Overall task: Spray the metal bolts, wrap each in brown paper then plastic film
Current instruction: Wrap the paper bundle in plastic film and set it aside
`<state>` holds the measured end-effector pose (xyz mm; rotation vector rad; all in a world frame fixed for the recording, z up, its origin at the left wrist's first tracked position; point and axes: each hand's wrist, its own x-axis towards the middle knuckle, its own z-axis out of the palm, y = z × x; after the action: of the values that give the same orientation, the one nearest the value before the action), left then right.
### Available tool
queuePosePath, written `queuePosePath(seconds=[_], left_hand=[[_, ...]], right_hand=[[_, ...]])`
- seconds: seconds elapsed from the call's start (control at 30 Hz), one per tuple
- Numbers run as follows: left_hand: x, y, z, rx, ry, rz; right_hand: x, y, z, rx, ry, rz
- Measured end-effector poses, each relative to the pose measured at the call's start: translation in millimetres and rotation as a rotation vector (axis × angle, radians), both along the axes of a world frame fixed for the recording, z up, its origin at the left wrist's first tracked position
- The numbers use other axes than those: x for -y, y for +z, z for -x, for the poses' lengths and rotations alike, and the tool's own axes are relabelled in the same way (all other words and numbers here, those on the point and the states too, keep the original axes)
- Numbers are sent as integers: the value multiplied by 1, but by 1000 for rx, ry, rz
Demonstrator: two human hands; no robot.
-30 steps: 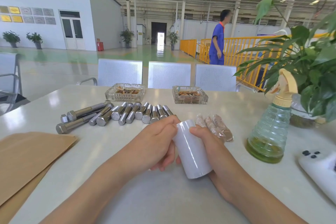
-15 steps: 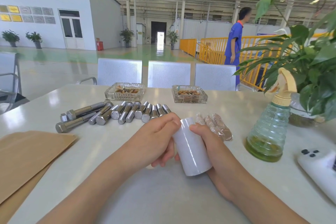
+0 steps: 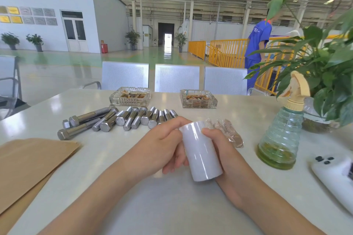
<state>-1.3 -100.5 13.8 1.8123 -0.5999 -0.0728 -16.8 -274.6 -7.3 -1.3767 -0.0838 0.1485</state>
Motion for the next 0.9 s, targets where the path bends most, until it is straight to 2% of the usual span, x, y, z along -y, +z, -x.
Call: queuePosePath(seconds=[0.17,0.33,0.6,0.9], left_hand=[[4,-6,-3,13,-13,18],[6,-5,0,33,5,68],[1,-3,-4,-50,-72,127],[8,-6,-4,-54,16,131]], right_hand=[[6,2,0,38,27,-141],[5,1,0,16,37,-98],[6,2,0,60,-1,-115],[7,1,-2,107,-56,-129]])
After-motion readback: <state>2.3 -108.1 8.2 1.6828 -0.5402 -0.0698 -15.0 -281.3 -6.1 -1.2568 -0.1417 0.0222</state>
